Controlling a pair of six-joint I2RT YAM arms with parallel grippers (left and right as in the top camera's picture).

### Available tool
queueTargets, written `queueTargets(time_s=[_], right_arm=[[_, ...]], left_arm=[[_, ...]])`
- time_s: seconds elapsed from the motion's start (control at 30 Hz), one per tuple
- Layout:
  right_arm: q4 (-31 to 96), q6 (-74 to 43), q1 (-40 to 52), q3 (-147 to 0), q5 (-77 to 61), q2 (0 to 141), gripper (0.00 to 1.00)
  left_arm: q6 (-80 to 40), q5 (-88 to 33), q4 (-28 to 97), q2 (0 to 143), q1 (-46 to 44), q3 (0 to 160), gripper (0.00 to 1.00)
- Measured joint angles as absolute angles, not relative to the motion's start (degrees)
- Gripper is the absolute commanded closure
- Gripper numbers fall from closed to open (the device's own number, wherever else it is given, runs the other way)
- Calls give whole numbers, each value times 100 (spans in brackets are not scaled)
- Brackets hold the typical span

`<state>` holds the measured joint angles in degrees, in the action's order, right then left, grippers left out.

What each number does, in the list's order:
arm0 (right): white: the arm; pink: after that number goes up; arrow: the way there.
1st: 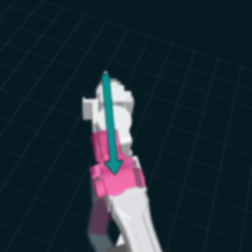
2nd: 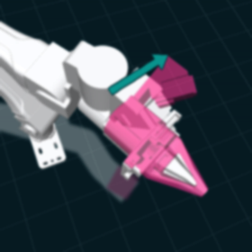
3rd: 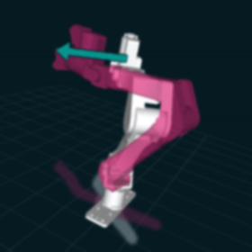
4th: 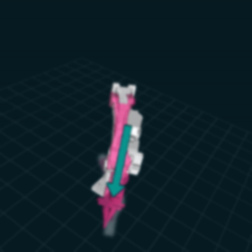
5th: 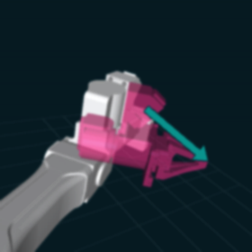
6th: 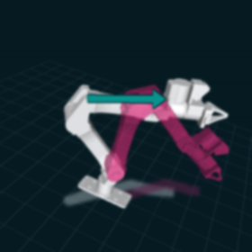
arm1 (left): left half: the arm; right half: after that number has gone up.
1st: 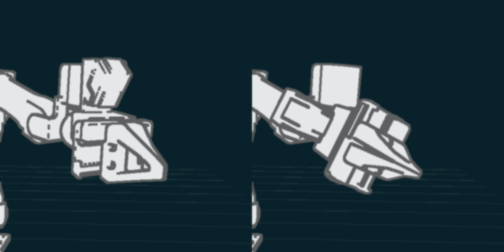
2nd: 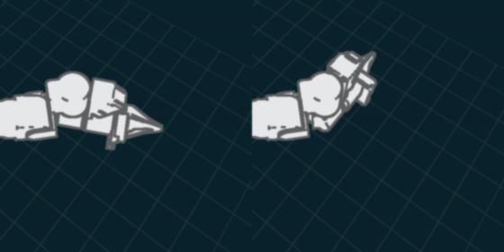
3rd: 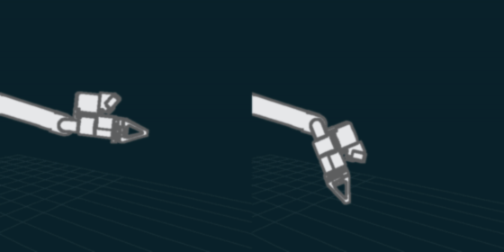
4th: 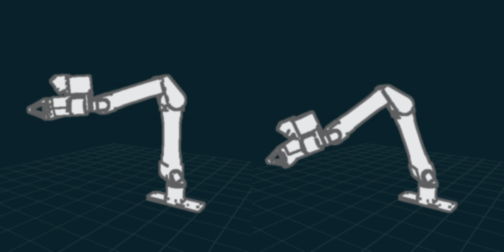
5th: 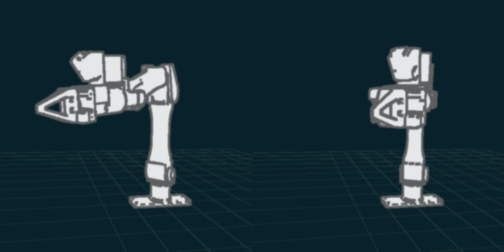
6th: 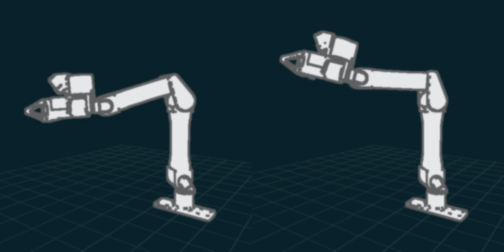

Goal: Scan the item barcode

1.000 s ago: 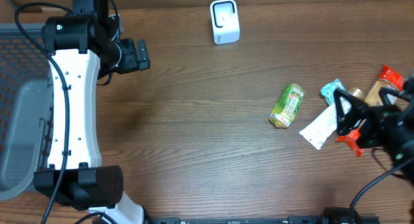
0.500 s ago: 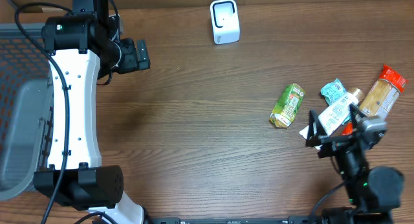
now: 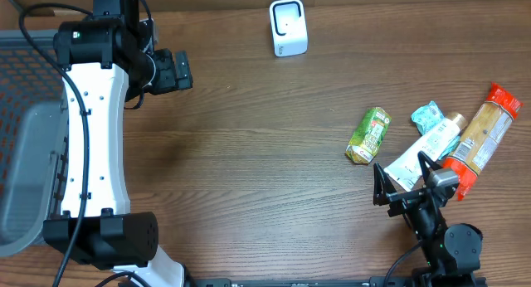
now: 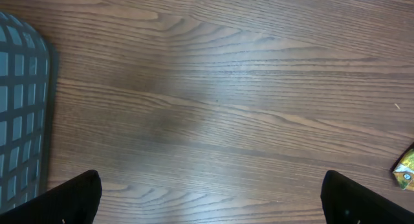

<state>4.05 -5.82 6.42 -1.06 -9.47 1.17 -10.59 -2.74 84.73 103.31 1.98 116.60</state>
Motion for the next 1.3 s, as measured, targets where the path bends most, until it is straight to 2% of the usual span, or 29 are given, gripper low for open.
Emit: queueTargets(time_s=[1.07, 1.3], right_arm=[[390, -580, 644, -106, -1120, 84, 0], [392, -580, 644, -106, -1120, 84, 0]], left_arm=[[-1059, -272, 8471, 10320, 185, 11660, 1], [-1057, -274, 8239, 9520, -62, 10951, 1]])
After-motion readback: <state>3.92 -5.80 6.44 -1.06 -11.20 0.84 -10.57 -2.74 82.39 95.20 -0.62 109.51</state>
